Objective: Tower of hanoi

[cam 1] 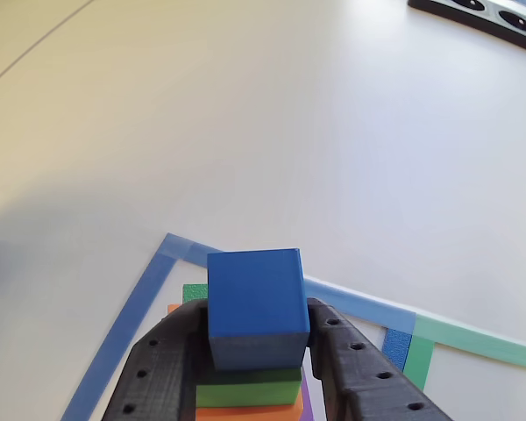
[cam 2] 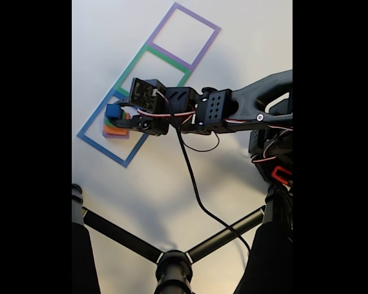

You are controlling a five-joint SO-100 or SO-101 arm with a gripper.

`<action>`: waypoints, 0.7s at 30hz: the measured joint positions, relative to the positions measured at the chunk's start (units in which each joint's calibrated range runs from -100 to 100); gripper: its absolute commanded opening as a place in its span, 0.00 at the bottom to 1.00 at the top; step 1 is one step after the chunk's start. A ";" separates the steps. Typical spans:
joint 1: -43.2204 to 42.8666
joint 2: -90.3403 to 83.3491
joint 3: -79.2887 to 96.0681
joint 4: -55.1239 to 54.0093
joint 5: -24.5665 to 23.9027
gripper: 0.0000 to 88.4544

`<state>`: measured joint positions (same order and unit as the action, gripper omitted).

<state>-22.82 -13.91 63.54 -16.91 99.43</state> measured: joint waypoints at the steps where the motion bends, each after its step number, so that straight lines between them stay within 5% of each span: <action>1: 0.00 0.00 0.09 0.00 0.00 0.11; 10: 0.00 1.09 1.81 -4.39 0.00 0.30; 21: -0.10 1.09 -0.17 -4.39 0.57 0.35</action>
<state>-22.92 -12.82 63.37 -21.29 100.00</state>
